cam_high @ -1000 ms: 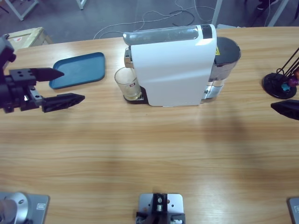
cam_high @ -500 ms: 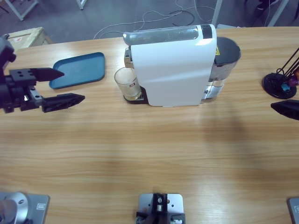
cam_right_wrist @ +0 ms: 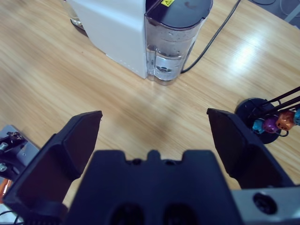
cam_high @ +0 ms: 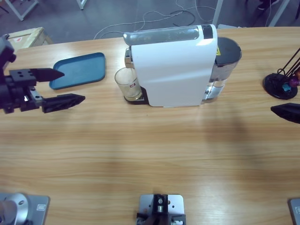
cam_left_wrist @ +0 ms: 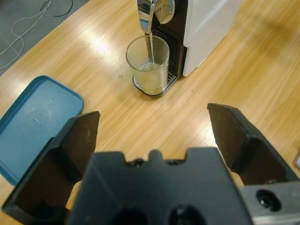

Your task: Pour coffee

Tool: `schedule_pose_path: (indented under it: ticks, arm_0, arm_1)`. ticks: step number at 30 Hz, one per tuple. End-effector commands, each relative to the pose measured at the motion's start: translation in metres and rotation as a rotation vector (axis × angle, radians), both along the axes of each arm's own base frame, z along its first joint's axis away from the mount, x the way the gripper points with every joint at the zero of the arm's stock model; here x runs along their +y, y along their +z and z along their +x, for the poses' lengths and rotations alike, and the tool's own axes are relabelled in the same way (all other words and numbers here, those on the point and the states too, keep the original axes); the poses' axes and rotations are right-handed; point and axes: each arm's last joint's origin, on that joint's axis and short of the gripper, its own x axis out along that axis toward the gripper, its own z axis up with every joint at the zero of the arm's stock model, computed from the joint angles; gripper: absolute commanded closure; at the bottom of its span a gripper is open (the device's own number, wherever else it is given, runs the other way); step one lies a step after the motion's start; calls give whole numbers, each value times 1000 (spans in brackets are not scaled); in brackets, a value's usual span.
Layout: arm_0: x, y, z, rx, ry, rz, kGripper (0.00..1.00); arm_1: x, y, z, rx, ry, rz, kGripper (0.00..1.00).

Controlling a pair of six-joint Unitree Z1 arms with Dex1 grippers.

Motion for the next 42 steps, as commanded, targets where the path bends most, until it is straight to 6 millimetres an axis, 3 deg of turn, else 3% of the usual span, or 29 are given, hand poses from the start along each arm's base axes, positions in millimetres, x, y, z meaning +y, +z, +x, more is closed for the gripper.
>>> schedule_pose_path:
  ticks: [1,4,9,18,26,32,42]
  arm_0:
    - [-4,4,-3,-34,-53,-87,0]
    - [-8,10,17,-97,-173,-122,0]
    - [-5,-5,68,-115,-248,-140,0]
    - [-30,-78,122,-52,-353,-87,0]
    - [-41,-107,138,-34,-389,-108,0]
    - [-52,-123,149,-58,-400,-118,0]
    - [-62,-133,154,-57,-404,-124,0]
  arm_1:
    - [1,-15,-2,41,24,-46,0]
    - [3,-16,0,47,25,-53,0]
    - [3,-18,-1,71,35,-63,0]
    - [10,-20,3,126,62,-86,0]
    - [29,-27,19,159,65,-116,0]
    - [31,-30,20,173,79,-109,0]
    - [32,-36,20,177,87,-101,0]
